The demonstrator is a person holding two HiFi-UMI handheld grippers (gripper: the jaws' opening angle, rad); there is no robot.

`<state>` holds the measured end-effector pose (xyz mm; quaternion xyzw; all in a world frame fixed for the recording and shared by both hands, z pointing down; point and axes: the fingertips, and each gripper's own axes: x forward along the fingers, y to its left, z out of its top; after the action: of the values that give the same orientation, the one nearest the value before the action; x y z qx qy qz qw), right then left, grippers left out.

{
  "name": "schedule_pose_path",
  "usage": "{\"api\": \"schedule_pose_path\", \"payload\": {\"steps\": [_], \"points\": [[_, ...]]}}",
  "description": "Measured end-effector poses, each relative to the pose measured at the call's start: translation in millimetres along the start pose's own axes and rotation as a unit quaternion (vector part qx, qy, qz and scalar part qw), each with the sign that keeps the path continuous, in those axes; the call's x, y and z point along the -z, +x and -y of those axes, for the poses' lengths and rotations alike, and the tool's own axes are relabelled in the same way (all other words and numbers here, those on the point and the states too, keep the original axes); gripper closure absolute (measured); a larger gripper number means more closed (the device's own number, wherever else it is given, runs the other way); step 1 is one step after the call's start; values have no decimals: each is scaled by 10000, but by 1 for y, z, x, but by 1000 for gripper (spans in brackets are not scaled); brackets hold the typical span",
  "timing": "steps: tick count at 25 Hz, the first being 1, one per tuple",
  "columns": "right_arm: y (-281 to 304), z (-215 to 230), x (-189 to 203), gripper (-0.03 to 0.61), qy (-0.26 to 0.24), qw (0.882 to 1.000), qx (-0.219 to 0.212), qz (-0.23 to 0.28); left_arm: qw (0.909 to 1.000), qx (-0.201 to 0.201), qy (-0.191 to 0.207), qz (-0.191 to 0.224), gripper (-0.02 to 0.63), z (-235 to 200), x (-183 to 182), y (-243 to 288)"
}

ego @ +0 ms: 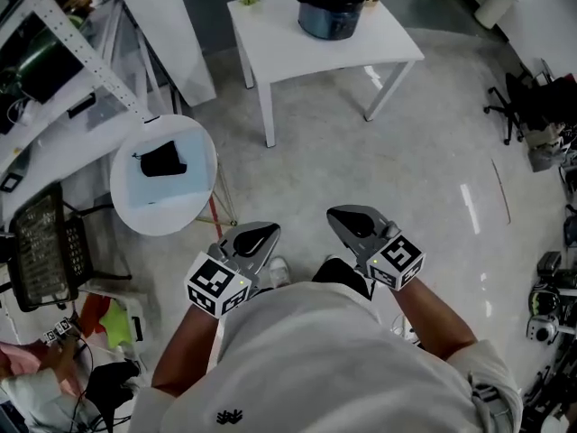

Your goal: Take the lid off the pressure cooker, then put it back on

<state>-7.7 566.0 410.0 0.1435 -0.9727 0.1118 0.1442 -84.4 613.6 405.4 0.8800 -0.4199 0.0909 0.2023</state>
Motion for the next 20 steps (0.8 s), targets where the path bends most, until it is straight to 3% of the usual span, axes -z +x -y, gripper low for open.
{"api": "schedule_pose_path", "payload": {"steps": [5,10,15,20], "points": [[8,-10,1,563,55,10000,84,3,9997,244,-38,-69,538,-11,7,-1],[8,16,4,552,99,9998,182,-63,9995,323,28,-13,477,-24,-5,23],[17,61,0,554,75,9999,141,18,9995,219,242,-28,432,-52,-31,60],[22,137,-16,555,55,9999,98,51,9988,222,423,-92,399,-82,-76,123]]}}
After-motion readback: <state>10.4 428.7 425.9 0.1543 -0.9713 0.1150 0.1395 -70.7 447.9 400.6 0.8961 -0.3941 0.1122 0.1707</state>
